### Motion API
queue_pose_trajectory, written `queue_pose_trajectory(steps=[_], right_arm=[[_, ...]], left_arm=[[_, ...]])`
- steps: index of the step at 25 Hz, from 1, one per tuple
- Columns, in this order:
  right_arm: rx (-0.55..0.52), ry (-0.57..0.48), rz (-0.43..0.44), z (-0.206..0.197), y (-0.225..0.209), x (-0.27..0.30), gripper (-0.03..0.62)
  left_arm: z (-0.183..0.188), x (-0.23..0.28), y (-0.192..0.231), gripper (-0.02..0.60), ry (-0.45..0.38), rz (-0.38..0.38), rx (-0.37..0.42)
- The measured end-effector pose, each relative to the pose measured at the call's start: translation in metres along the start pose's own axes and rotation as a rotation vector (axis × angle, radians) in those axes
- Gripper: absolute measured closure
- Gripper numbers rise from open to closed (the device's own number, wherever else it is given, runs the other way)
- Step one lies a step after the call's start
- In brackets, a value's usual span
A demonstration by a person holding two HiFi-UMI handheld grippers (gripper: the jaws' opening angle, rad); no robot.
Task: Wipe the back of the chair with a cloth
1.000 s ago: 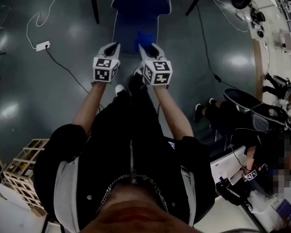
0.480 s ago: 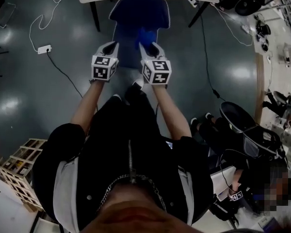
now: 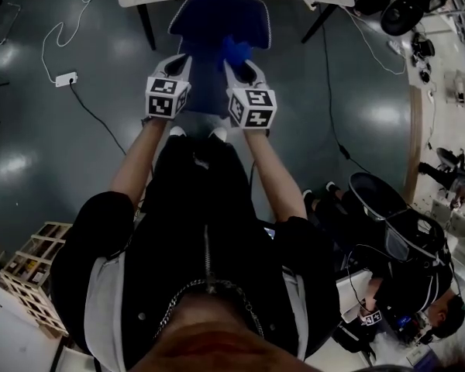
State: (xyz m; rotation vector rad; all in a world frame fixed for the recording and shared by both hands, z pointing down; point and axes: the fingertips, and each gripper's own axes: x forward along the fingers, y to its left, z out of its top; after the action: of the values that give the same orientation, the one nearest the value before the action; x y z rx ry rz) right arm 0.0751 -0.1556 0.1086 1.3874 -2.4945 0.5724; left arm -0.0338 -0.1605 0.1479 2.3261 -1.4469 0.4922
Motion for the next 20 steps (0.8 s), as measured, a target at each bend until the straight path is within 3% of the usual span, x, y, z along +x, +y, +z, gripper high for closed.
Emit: queue_pose_trajectory(steps=[8,15,18,20], right_arm=[[-0.014,-0.065,-0.003,-0.011,-0.014,0.054,0.496],[-0.042,-0.15,-0.022,-0.043,-0.051,0.121,0.496],[-0.08,-0.165,-0.017,-0.071,-0.061,0.158,0.496],[-0.138,-0.175,0.002,-0.09,-0.068,0.182,0.496]], left_arm=[[-0.017,0.046,0.03,0.571,-0.03,-0.007,0.009],[-0.067,0.108,0.062,0.571,-0.059,0.002,0.031],[-0.094,0.135,0.082,0.571,-0.072,0.024,0.043],[-0.113,0.155,0.086,0.571,-0.068,0.001,0.037]])
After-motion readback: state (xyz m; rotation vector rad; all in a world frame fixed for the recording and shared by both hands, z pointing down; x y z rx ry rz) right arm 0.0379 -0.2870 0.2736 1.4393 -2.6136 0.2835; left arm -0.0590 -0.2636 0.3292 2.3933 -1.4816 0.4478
